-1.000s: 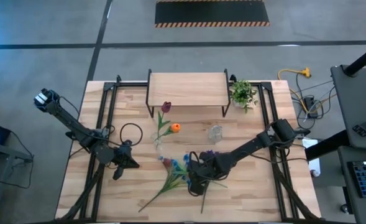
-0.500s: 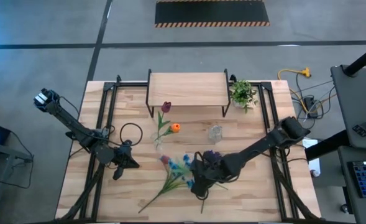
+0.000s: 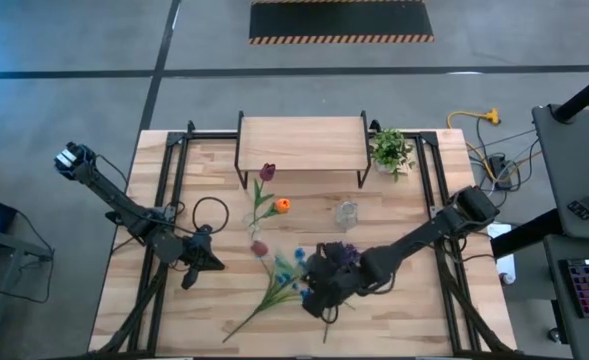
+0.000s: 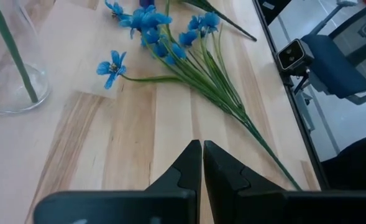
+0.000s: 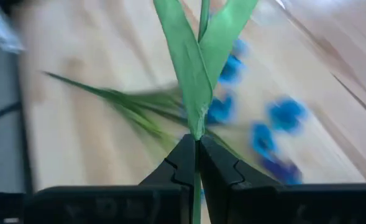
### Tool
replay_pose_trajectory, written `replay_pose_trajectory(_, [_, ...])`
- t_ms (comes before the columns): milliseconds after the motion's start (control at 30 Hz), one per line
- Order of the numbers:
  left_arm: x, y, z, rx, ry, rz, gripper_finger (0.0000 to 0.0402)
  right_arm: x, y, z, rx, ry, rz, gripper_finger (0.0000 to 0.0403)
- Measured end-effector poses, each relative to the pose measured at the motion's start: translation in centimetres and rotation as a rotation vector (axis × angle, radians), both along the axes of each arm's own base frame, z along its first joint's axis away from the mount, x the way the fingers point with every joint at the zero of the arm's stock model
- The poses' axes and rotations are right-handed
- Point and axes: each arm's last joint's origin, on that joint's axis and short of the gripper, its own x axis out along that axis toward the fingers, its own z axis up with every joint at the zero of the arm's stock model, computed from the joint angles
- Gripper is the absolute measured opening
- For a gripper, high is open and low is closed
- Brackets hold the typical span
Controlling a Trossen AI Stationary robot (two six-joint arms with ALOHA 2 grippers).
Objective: Pick and place flowers into a vace then onto a shelf
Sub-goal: Put the red tulip into the left transparent vase
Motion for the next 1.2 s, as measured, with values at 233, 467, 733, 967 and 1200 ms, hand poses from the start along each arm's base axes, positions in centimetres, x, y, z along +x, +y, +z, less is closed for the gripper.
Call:
replay_pose_trajectory(233, [-0.1, 0.0, 0.0, -0.017, 0.004, 0.009, 0.0, 1.4, 0.5, 1.8, -0.074, -0.226, 0.055, 0.0008])
replay_pose_trajectory(467, [-0.1, 0.2, 0.3, -0.008, -0.025, 0.056, 0.0, 2.8, -0.3, 4.1, -0.229, -0.463, -0.019, 0.0008])
replay_pose_trajectory(733, [-0.2, 0.7, 0.7, 0.008, -0.075, 0.131, 0.0, 4.4, -3.8, 6.5, -0.334, -0.763, -0.148, 0.0008])
replay_pose_trajectory(967, [-0.3, 0.8, 0.8, 0.0, -0.084, 0.132, 0.0, 6.4, -5.7, 6.2, -0.333, -1.008, -0.172, 0.0008])
replay_pose_trajectory(1200, [-0.4, 0.8, 0.9, -0.001, -0.089, 0.13, 0.0, 9.1, -4.9, 5.7, -0.388, -1.088, -0.195, 0.0008])
